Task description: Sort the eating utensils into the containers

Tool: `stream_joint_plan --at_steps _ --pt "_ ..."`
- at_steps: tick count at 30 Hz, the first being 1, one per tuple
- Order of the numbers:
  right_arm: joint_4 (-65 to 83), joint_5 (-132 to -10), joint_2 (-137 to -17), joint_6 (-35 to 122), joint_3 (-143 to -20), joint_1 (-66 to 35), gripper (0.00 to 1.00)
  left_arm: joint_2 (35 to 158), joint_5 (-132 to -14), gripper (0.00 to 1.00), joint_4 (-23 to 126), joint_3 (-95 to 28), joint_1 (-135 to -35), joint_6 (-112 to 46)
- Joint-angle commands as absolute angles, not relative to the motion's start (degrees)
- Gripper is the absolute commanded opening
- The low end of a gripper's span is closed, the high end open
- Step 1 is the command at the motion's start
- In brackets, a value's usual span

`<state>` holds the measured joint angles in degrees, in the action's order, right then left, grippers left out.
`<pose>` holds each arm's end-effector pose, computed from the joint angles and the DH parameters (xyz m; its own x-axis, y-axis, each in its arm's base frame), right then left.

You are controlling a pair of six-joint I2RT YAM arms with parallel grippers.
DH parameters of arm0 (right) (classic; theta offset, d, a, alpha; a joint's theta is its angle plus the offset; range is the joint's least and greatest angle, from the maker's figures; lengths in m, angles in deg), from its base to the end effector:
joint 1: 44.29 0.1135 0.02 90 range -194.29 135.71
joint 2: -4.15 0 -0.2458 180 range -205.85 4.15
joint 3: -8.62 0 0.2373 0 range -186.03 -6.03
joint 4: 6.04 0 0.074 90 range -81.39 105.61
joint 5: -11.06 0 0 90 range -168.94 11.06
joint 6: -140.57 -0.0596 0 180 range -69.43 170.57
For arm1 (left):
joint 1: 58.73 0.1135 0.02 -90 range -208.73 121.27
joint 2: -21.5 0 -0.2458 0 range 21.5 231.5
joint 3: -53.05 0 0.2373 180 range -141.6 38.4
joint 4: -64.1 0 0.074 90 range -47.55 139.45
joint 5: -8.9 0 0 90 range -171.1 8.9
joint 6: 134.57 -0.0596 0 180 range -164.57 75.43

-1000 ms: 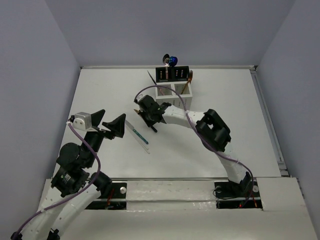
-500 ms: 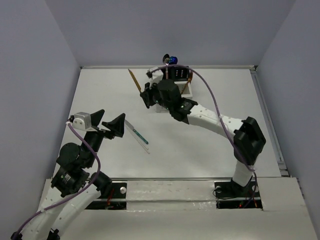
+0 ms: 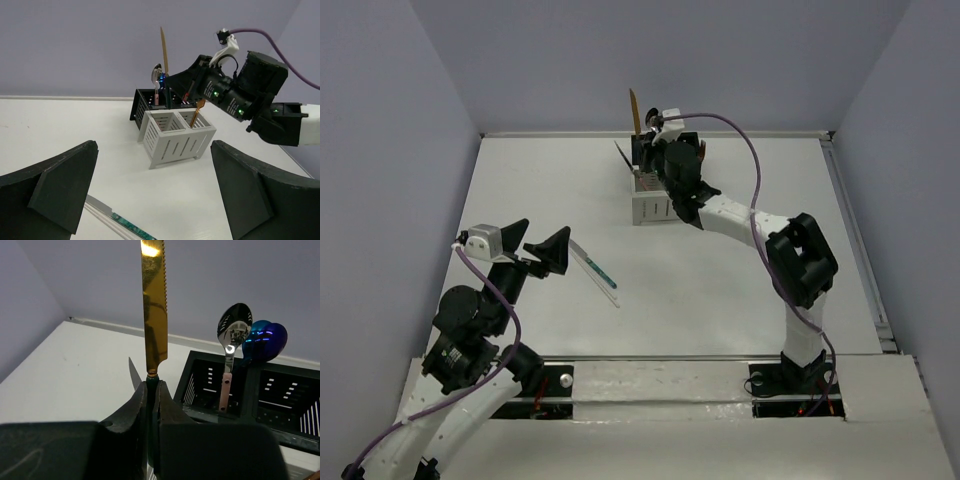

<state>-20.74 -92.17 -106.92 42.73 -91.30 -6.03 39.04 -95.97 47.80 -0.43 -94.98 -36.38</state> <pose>0.3798 0.2822 0.3052 -0.0096 0.1615 -0.9868 -0.4261 0.8921 0.1502 0.0911 -0.0478 0.3711 0.2146 -0.3281 -0.9199 0.4114 0.8846 -0.2195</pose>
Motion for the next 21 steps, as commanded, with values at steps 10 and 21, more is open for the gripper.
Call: stream_joint_plan --at_steps 10,21 --pt "-35.9 -94.4 -111.6 48.0 -87.6 -6.6 0.0 38.6 -96.0 0.99 49.8 0.3 -94.7 -36.2" --pt "-38.9 -95.1 -110.9 49.9 -80.5 -6.6 0.23 38.7 -95.7 0.99 50.0 0.3 -94.7 -36.1"
